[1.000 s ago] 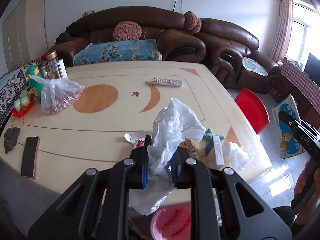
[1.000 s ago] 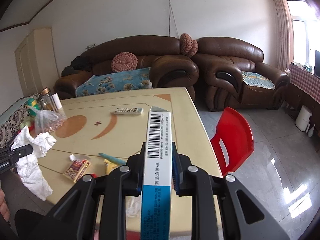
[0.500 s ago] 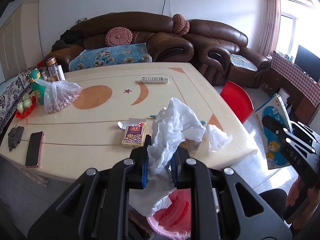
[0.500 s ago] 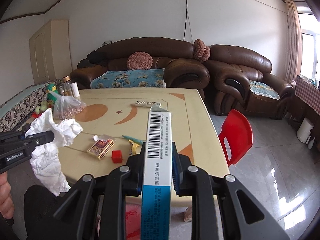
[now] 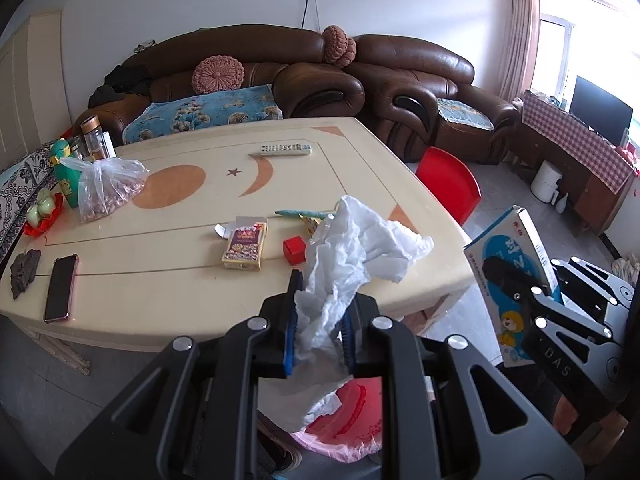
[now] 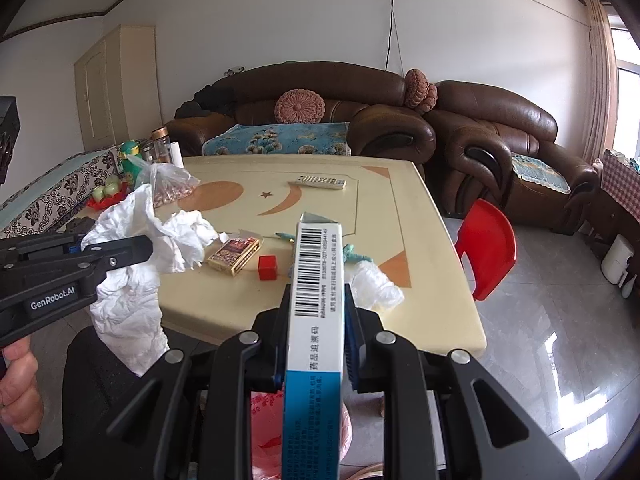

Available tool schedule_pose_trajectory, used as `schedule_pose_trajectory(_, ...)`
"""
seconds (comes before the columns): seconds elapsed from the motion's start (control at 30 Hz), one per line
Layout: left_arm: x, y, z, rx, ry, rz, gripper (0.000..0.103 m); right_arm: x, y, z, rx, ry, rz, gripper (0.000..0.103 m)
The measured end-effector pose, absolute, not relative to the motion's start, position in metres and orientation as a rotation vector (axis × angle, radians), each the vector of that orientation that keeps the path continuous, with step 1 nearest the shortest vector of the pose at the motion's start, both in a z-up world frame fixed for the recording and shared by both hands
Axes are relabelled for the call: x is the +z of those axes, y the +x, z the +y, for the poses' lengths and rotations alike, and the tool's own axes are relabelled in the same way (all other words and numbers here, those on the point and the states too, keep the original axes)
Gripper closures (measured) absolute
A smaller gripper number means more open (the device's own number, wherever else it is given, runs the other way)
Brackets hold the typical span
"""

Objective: Collect trash
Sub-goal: 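Carry the tissue and box with both tools down over the pink bin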

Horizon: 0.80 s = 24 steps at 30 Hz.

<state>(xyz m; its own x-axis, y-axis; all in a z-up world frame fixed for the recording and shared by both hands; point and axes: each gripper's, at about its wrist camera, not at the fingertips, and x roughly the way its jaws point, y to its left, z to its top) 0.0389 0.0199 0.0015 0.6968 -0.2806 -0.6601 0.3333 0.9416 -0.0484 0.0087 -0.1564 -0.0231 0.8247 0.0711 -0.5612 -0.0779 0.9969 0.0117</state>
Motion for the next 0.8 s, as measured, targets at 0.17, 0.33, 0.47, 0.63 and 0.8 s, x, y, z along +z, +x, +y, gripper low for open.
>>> schedule_pose_trajectory(0.17,-0.012,0.034,0.018,-0.353,0.087,0.743,0.085,-0.036,0.005,-0.152,0.092,-0.008,0.623,0.081)
schedule_pose_trajectory(0.33,-0.028,0.036,0.014,-0.36,0.094,0.783,0.085,-0.049,0.01,-0.153,0.095,0.002,0.652,0.081)
schedule_pose_trajectory(0.47,-0.039,0.036,0.01,-0.372,0.089,0.803,0.085,-0.06,0.013,-0.147,0.099,-0.009,0.668,0.081)
schedule_pose_trajectory(0.63,-0.057,0.037,0.003,-0.389,0.087,0.825,0.085,-0.077,0.015,-0.14,0.109,-0.026,0.694,0.081)
schedule_pose_trajectory(0.8,-0.082,0.039,-0.005,-0.399,0.079,0.875,0.085,-0.101,0.018,-0.139,0.128,-0.014,0.746,0.081)
